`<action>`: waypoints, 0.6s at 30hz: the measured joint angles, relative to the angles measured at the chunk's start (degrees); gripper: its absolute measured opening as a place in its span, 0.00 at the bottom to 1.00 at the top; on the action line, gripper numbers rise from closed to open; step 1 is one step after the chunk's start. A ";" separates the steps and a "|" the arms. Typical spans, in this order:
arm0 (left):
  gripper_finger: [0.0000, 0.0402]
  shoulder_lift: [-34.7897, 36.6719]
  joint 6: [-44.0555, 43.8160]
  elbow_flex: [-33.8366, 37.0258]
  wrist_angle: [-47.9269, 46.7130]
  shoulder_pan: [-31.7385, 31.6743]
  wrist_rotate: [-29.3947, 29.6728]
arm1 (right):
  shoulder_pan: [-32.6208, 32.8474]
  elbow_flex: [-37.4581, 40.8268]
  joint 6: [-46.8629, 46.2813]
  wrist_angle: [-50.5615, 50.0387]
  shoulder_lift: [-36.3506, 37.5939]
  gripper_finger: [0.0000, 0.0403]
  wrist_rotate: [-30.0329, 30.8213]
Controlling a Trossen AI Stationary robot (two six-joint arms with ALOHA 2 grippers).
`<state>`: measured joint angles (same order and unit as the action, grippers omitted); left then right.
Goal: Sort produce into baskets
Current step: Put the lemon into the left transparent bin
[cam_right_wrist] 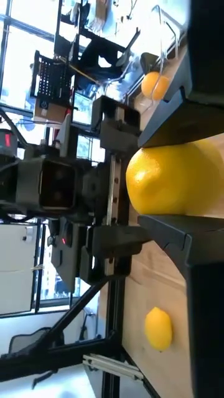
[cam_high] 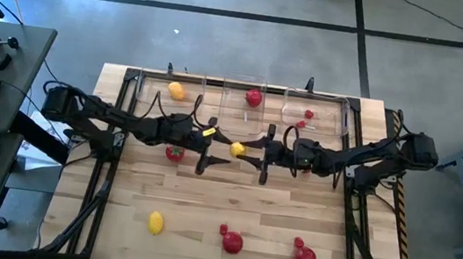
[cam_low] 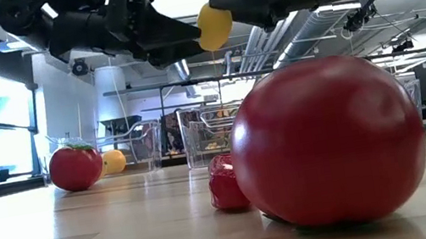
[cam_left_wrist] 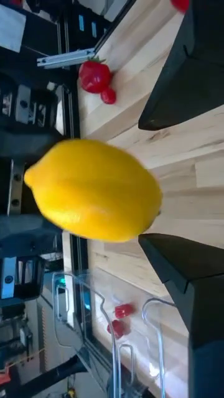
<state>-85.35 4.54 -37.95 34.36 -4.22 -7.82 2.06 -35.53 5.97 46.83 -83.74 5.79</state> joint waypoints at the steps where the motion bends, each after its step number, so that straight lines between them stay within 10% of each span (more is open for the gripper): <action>1: 0.68 -0.31 -0.01 -0.37 -0.03 0.11 0.04 | 0.00 -0.01 -0.01 0.29 -0.37 0.34 -0.27; 18: 0.56 -2.09 -0.10 -2.27 0.26 0.87 0.91 | 0.40 -0.04 -1.16 4.75 -3.40 0.39 -0.10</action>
<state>-87.44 4.43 -40.23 34.62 -3.36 -6.91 2.46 -35.57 4.82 51.58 -87.13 5.69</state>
